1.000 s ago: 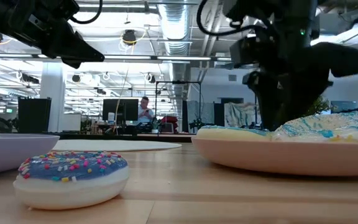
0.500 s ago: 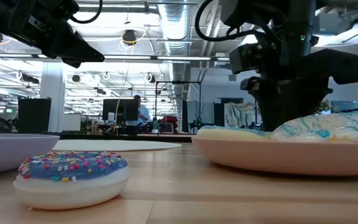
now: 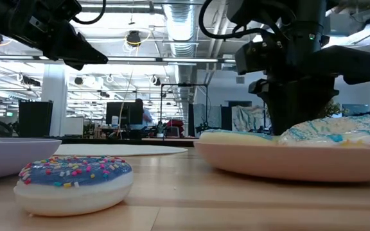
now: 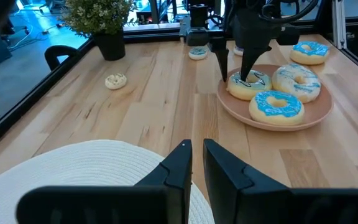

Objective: Pick & Place donuts
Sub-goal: Adjust the big green donut on the pink plate

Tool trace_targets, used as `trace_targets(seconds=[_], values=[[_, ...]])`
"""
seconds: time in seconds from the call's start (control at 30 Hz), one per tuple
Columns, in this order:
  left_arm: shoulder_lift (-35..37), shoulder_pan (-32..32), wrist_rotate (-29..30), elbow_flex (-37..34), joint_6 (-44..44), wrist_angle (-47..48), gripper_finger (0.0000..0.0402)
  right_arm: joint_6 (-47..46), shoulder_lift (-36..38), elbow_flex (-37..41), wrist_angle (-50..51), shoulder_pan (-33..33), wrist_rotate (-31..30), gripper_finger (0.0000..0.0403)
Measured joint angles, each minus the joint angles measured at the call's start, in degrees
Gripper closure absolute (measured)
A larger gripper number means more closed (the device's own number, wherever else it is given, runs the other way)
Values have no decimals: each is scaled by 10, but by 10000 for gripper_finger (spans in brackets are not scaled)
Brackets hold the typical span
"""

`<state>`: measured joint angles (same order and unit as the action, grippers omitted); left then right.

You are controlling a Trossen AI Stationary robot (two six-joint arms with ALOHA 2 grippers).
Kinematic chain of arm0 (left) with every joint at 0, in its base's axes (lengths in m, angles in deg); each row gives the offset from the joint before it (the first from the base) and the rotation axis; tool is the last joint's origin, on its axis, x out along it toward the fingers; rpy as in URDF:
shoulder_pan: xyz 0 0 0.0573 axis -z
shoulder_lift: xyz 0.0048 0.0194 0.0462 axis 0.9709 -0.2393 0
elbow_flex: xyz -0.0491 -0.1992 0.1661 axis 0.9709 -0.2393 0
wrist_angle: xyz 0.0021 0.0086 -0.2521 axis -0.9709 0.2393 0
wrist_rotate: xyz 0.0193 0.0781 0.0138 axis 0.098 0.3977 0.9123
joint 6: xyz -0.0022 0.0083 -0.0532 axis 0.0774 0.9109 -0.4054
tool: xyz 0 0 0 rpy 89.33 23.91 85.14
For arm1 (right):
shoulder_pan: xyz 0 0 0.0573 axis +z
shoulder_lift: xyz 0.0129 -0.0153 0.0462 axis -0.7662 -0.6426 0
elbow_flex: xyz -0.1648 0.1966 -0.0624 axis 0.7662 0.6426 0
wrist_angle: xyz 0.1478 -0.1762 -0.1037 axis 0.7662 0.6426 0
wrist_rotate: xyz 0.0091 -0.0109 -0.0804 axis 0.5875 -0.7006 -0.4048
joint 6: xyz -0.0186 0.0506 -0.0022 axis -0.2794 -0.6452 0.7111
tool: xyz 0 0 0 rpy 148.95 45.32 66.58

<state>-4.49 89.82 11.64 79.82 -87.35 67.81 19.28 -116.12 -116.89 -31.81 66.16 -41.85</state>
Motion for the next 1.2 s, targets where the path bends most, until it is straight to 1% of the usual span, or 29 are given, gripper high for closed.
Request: trace_targets(seconds=[0.13,0.23,0.53,0.6,0.7,0.83,0.93,1.1,1.2], values=[[0,0,0,0,-1,0,371,0,0,0,-12,3,0,256],[0,0,0,0,-3,0,371,0,0,0,-22,8,0,251],[0,0,0,0,-3,0,371,9,0,-3,-16,8,-1,206],[0,0,0,0,-3,0,371,23,0,-11,-11,10,-3,197],[0,0,0,0,-3,0,371,68,0,-18,-16,17,-23,191],[0,0,0,0,-3,0,371,110,0,-21,-32,25,-30,195],[0,0,0,0,-3,0,371,110,0,-21,-32,27,-15,202],[0,0,0,0,-4,0,371,115,0,-21,-32,27,-11,218],[0,0,0,0,-4,0,371,122,0,-17,-39,25,6,226]])
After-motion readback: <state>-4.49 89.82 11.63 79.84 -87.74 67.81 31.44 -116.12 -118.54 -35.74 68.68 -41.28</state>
